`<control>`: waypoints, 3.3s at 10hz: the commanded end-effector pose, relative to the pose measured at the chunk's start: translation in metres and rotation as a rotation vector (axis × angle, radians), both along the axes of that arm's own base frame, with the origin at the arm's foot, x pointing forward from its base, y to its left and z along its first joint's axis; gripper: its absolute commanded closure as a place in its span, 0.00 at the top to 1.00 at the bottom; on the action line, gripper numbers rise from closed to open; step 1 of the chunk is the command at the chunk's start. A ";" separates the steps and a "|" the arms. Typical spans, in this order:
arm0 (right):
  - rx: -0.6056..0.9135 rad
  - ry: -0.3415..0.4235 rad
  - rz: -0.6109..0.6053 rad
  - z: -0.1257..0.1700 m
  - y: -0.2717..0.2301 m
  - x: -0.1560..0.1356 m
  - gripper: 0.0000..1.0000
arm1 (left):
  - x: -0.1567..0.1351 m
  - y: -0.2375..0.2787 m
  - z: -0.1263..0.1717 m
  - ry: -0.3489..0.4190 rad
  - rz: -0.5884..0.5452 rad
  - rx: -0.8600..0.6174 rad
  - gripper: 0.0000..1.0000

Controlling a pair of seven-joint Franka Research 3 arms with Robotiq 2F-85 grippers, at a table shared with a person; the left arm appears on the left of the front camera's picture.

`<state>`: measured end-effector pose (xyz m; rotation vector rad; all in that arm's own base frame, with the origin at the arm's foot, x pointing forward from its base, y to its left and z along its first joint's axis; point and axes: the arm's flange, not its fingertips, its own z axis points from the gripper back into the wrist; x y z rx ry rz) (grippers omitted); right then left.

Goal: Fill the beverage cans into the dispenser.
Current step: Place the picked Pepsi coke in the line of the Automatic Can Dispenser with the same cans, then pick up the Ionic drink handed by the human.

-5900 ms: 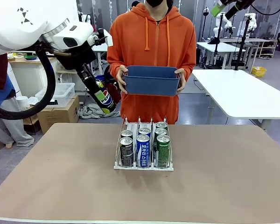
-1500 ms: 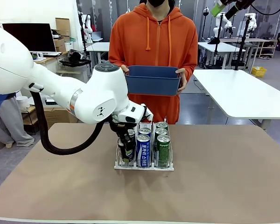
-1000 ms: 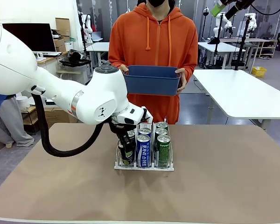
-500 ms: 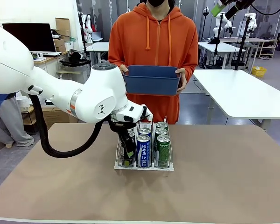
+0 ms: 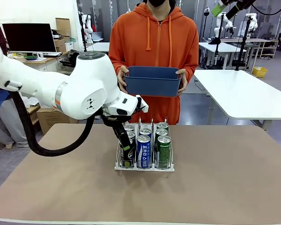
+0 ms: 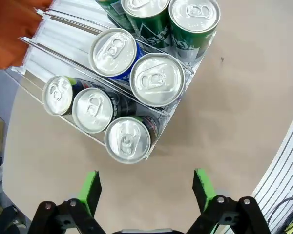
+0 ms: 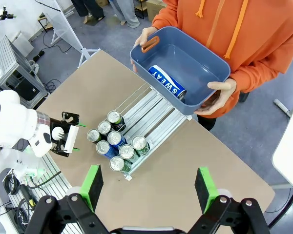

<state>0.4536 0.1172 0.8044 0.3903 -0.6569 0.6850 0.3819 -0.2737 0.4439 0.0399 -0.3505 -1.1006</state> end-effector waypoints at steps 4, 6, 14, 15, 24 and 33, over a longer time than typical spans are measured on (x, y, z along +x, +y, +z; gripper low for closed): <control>-0.001 0.002 0.002 0.000 -0.001 -0.001 1.00 | -0.007 0.000 0.009 -0.017 -0.002 -0.007 1.00; -0.001 0.002 0.002 0.000 -0.001 -0.001 1.00 | -0.007 0.000 0.009 -0.017 -0.002 -0.007 1.00; -0.001 0.002 0.002 0.000 -0.001 -0.001 1.00 | -0.011 0.062 0.099 0.060 -0.156 -0.201 1.00; -0.001 0.002 0.002 0.000 -0.001 -0.001 1.00 | -0.007 0.083 0.120 0.093 -0.195 -0.230 1.00; -0.001 0.002 0.002 0.000 -0.001 -0.001 1.00 | 0.014 0.178 0.309 -0.220 -0.103 -0.361 1.00; -0.001 0.002 0.002 0.000 -0.001 -0.001 1.00 | 0.012 0.180 0.330 -0.258 -0.119 -0.375 1.00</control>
